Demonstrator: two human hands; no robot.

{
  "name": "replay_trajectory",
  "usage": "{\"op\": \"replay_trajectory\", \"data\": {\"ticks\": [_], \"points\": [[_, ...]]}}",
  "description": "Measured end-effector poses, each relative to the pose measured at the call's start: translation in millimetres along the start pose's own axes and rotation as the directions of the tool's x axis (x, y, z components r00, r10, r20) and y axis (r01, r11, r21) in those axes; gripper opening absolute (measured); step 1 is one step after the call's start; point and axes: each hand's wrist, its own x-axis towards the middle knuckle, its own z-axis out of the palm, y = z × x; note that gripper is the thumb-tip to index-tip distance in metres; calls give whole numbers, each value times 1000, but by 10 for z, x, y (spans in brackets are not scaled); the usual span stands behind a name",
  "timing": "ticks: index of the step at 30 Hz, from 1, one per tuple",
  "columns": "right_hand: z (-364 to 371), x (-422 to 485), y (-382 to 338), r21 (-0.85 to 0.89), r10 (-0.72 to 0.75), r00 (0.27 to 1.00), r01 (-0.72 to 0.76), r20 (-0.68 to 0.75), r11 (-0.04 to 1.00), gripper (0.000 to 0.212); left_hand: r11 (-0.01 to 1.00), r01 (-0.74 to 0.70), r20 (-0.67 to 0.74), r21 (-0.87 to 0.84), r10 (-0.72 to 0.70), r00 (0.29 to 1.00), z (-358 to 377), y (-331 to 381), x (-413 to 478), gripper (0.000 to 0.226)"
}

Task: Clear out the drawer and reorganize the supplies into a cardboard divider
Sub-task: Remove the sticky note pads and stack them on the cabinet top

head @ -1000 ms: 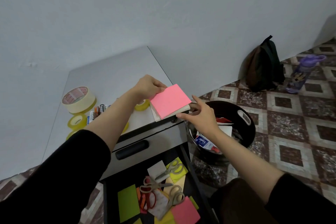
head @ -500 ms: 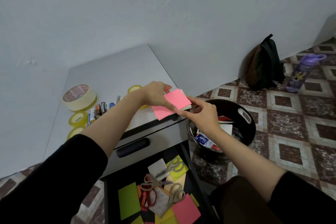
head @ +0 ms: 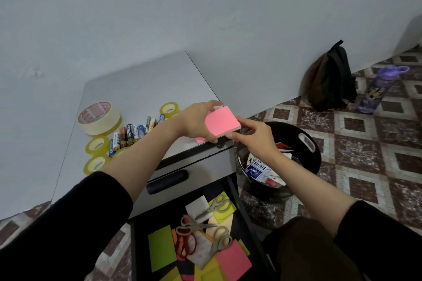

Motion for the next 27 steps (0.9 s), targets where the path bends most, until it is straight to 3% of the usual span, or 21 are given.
{"op": "replay_trajectory", "data": {"ticks": [8,13,15,19,24,27], "points": [[-17,-20,-30,-22,-11,999,12,47,1000,58,1000,18,-6,-12,-18,1000,22,-32,6,88],[-15,-155,-48,-117,126,992,-127,-12,985,78,999,-36,-156,-1,35,987,103,0,-169,80],[-18,-273,-53,-141,154,986,-163,-70,976,68,997,-66,-272,-43,51,961,191,28,-333,69],[82,-571,12,-253,137,989,-149,-64,956,13,974,-161,-403,-159,85,911,500,119,-799,53],[378,-975,163,-304,143,985,-109,92,947,10,924,-75,-333,-376,-59,941,1026,157,-1417,40],[623,-1160,262,-304,157,975,-104,155,947,17,882,70,-224,-465,-194,955,1317,52,-1710,38]]}}
